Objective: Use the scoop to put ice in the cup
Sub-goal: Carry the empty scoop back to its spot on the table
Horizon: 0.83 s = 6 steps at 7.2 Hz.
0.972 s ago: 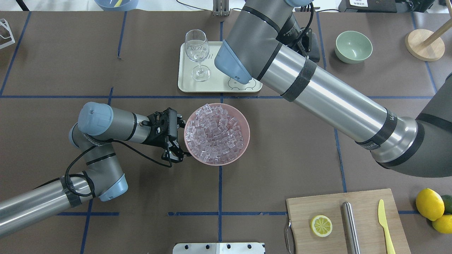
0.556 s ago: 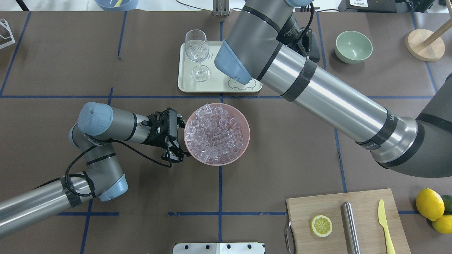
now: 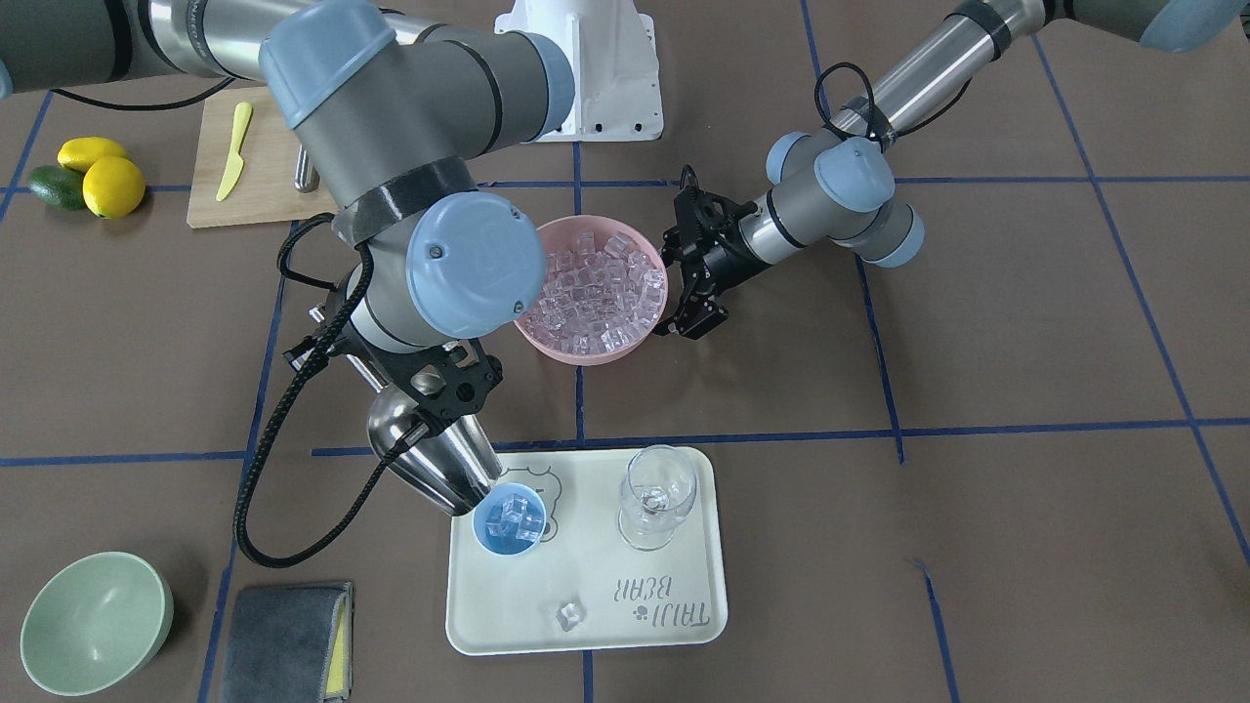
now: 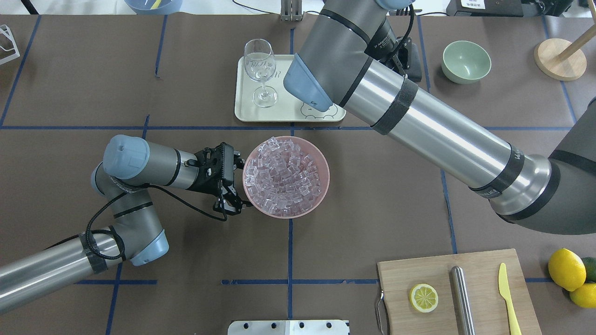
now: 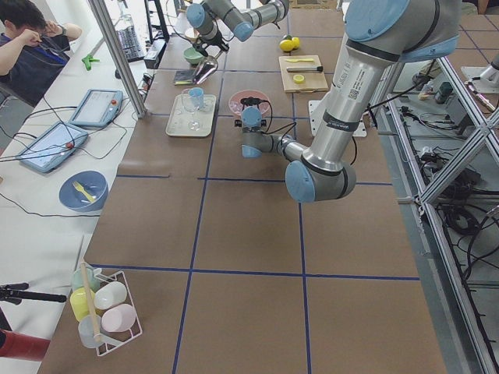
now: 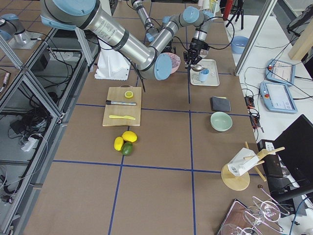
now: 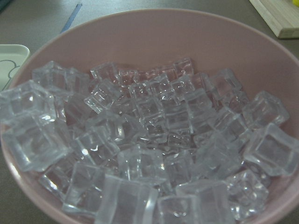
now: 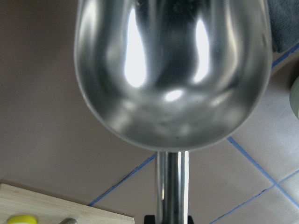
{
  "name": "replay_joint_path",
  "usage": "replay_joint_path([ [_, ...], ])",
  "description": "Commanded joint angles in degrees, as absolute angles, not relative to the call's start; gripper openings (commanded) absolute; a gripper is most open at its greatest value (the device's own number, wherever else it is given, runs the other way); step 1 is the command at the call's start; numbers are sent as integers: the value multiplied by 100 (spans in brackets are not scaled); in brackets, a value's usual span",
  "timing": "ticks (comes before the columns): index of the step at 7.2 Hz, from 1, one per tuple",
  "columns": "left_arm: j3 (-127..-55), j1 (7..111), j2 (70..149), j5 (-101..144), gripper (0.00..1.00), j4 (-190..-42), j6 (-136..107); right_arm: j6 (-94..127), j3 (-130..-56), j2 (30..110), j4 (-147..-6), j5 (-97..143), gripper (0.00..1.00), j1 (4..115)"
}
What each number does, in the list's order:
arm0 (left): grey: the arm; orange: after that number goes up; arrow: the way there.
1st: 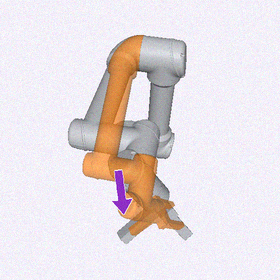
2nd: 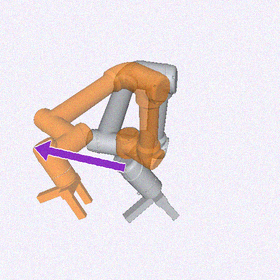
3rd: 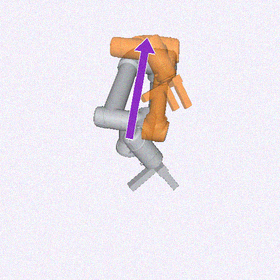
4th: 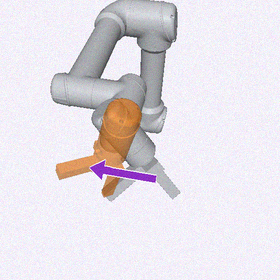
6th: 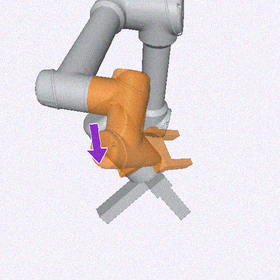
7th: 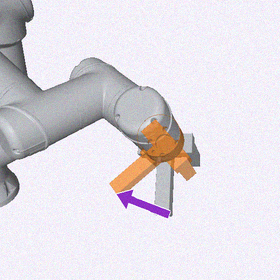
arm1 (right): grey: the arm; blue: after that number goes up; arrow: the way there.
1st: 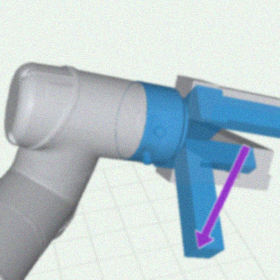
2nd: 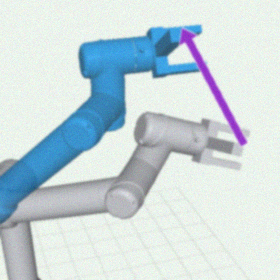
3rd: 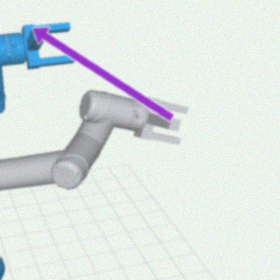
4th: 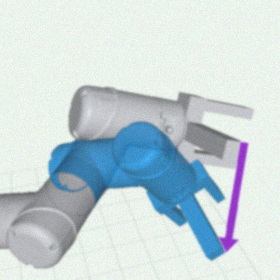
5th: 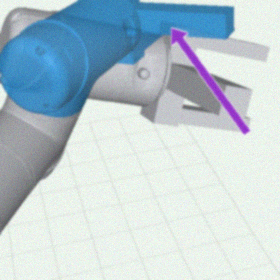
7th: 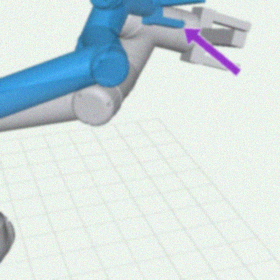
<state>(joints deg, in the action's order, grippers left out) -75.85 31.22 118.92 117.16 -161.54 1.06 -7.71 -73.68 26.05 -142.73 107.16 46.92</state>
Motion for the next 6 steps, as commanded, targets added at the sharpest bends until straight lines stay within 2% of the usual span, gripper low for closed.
replay_joint_path([
  [1, -7585, 3120, 11892, 11716, 100, -16154, 105, -695, -7496, 2602, -14300, 10810, 0, 4719],
  [2, -7594, 3120, 11892, 11716, 100, -16154, 105, -633, -7610, 2706, -14361, 11054, 0, 4868],
  [3, -7585, 3129, 11892, 11716, 100, -16154, 105, -302, -8220, 3151, -14353, 11335, 0, 5034],
  [4, -7585, 3120, 11900, 11716, 100, -16154, 105, -3, -9271, 3938, -14361, 11373, 0, 5088],
  [6, -7585, 3120, 11892, 11716, 100, -16154, 105, 315, -10550, 5110, -14335, 11871, 0, 5317],
])
